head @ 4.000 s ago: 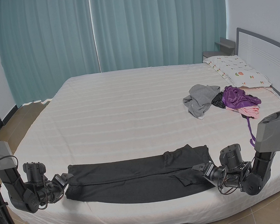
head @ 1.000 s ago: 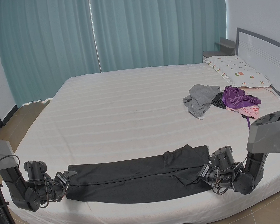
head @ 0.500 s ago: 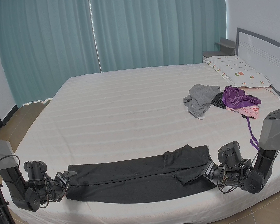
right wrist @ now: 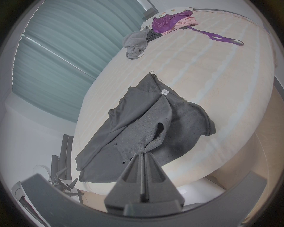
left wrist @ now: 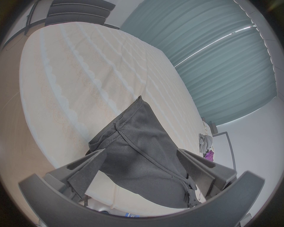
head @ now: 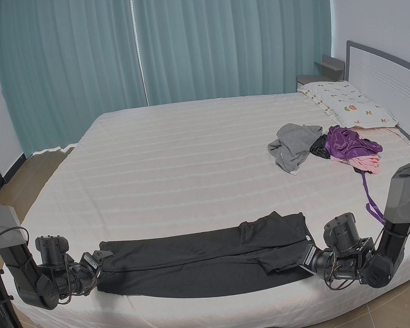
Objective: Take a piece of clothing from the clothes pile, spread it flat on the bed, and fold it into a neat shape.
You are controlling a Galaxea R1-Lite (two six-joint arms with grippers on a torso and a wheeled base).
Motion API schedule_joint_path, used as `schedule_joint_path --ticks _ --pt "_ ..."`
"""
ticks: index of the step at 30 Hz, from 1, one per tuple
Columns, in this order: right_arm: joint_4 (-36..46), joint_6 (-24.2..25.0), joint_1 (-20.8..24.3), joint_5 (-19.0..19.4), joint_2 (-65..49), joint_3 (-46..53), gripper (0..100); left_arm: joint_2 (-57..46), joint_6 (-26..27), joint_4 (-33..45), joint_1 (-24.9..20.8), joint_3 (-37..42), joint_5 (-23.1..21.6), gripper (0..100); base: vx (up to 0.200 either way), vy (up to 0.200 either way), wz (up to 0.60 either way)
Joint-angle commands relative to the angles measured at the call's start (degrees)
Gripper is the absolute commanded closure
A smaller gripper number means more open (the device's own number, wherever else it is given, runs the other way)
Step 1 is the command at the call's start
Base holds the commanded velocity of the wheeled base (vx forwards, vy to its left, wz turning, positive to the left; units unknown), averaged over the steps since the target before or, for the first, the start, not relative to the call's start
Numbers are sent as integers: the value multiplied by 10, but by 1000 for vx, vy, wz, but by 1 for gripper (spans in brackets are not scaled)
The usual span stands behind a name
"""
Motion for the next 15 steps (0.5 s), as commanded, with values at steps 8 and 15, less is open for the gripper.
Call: schedule_joint_path --ticks 8,15 --pt "-4 -19 -4 2 30 4 0 1 0 0 0 0 0 0 0 0 0" --pt "-2 -19 -35 2 -11 -5 0 1 -1 0 0 0 -1 0 0 0 0"
